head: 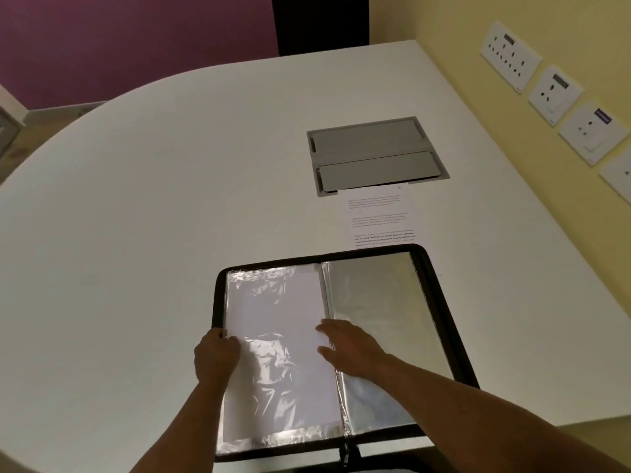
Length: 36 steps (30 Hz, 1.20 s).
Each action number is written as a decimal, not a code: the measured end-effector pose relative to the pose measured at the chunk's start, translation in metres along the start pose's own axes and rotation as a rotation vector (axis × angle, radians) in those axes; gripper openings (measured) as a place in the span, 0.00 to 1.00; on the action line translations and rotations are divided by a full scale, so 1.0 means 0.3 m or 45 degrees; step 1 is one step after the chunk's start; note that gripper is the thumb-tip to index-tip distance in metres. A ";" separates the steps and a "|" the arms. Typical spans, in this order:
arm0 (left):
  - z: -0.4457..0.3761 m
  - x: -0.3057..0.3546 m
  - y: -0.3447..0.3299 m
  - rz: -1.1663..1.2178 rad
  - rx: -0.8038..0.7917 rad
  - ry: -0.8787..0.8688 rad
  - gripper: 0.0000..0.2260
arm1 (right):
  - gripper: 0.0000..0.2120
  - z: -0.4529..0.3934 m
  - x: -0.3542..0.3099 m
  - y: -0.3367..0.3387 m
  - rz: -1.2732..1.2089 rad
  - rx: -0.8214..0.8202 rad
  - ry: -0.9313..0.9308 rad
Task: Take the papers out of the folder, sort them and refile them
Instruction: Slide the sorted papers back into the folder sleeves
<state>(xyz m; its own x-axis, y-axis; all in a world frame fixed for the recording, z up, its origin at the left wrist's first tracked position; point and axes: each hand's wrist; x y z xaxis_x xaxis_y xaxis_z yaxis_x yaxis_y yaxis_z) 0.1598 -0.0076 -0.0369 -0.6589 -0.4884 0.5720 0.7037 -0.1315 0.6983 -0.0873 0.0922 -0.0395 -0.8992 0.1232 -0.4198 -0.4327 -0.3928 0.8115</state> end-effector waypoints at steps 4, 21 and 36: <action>0.025 0.062 -0.054 -0.094 0.201 -0.110 0.19 | 0.17 -0.046 0.078 0.063 -0.150 0.400 -0.119; -0.023 0.780 -0.573 0.066 -0.326 -0.570 0.23 | 0.23 -0.382 0.700 0.541 -0.405 0.585 -1.018; -0.175 0.961 -0.808 0.056 -0.320 -0.046 0.32 | 0.16 -0.546 0.794 0.580 -0.706 0.394 -0.972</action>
<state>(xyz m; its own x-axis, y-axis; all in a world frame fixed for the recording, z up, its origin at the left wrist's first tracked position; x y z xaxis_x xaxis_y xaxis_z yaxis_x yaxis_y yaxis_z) -0.1868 -0.1619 -0.0637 -0.6318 -0.4680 0.6179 0.7731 -0.3231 0.5458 -0.3661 -0.0960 -0.0650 -0.3177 0.8142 -0.4860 -0.7050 0.1399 0.6952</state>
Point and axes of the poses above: each hand's wrist, its own z-axis away from the middle knuckle, its own y-axis out of the back of the hand, x = y × z, and after that the axes turned 9 degrees about z, right-handed
